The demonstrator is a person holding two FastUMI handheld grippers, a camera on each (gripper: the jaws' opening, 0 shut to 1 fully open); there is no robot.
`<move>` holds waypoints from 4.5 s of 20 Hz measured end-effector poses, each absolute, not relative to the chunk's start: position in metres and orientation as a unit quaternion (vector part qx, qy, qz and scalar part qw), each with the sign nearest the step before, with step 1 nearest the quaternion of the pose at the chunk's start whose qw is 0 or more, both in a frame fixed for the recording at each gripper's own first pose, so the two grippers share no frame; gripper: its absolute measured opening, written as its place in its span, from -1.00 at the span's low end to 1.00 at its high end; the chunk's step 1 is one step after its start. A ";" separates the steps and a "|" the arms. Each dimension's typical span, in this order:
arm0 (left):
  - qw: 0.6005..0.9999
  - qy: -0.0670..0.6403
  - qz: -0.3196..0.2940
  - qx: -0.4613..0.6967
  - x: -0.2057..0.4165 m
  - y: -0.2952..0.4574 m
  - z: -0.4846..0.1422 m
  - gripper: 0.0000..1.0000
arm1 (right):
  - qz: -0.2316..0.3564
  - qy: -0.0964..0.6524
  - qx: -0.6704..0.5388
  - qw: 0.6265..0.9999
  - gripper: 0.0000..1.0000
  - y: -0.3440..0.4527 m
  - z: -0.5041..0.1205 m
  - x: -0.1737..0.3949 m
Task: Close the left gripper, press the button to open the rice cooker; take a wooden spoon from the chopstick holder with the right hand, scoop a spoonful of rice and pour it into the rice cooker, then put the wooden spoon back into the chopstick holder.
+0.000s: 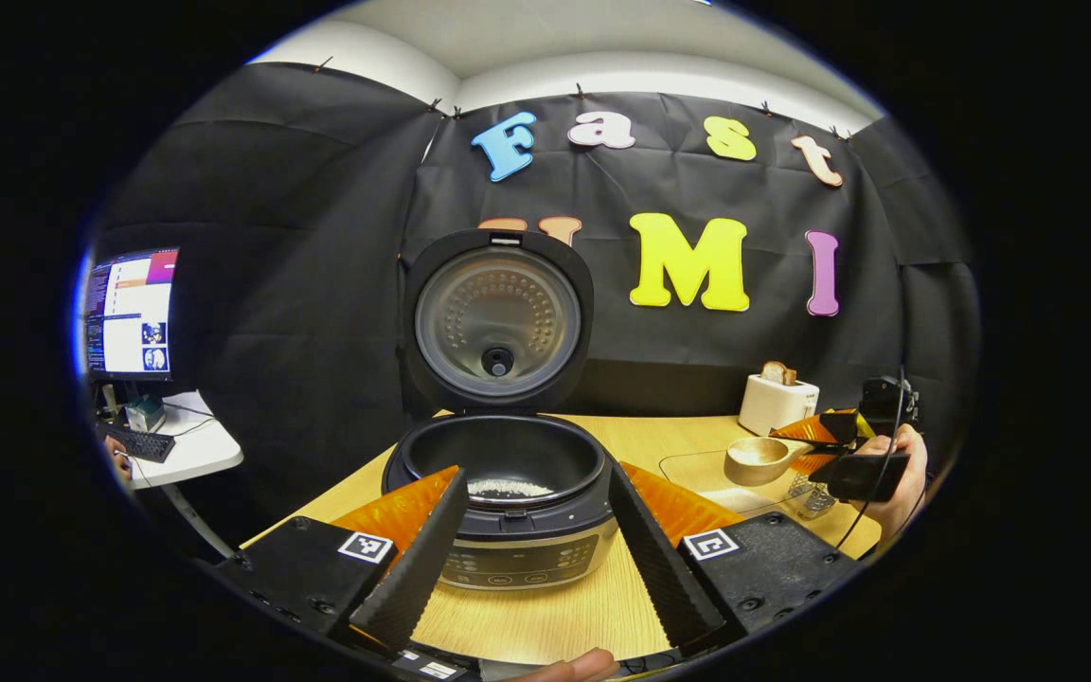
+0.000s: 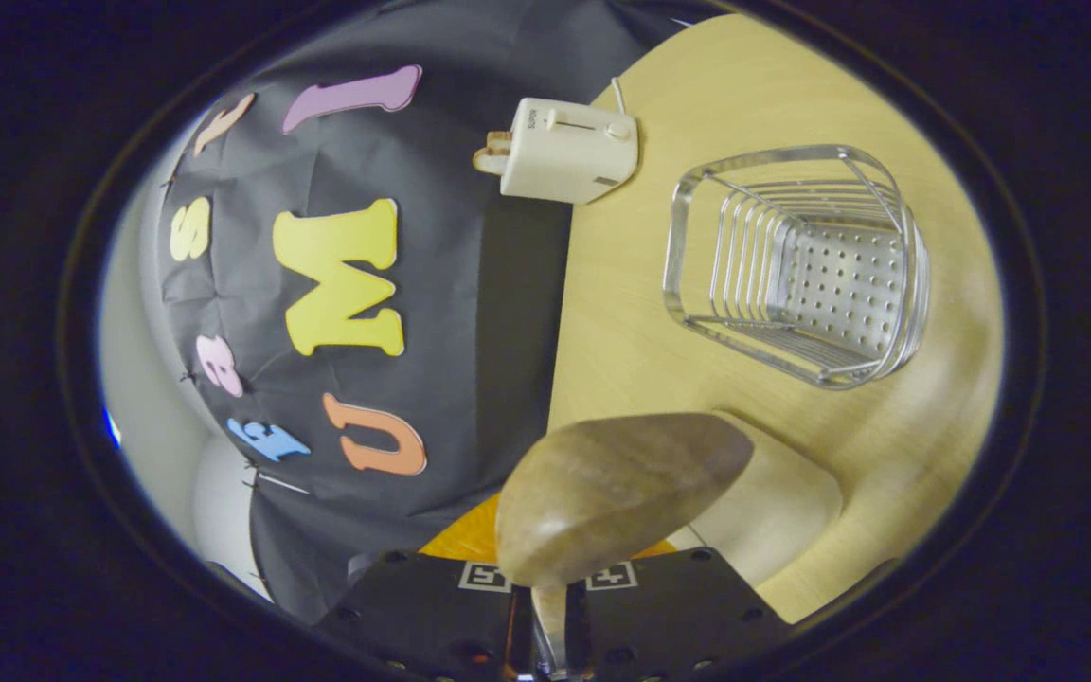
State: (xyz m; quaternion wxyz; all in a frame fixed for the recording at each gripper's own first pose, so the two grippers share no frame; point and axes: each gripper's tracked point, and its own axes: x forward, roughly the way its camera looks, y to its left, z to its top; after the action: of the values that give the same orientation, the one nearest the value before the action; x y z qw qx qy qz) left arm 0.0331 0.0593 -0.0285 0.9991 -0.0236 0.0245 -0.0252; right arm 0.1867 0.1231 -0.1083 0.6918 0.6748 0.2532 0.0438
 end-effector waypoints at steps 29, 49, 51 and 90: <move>0.999 0.023 0.042 -0.022 0.014 0.152 -0.029 0.90 | 0.133 0.296 0.474 0.819 -0.77 0.379 -0.028 0.209; 0.998 0.028 0.063 0.010 0.016 0.163 -0.032 0.90 | 0.144 0.234 0.186 0.943 -0.78 0.430 -0.035 0.223; 0.997 0.028 0.064 0.011 0.016 0.163 -0.032 0.90 | 0.150 0.230 0.160 0.948 -0.73 0.434 -0.036 0.220; 0.994 0.029 0.102 0.007 0.014 0.177 -0.029 0.82 | 0.252 0.039 -0.246 0.935 -0.74 0.480 0.008 0.161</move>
State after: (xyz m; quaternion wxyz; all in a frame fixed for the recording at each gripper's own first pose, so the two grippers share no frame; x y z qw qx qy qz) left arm 0.0143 0.1766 -0.0292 0.9943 0.0071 0.0287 0.1025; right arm 0.1614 0.4796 0.0078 0.9351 -0.2465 0.0391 0.2517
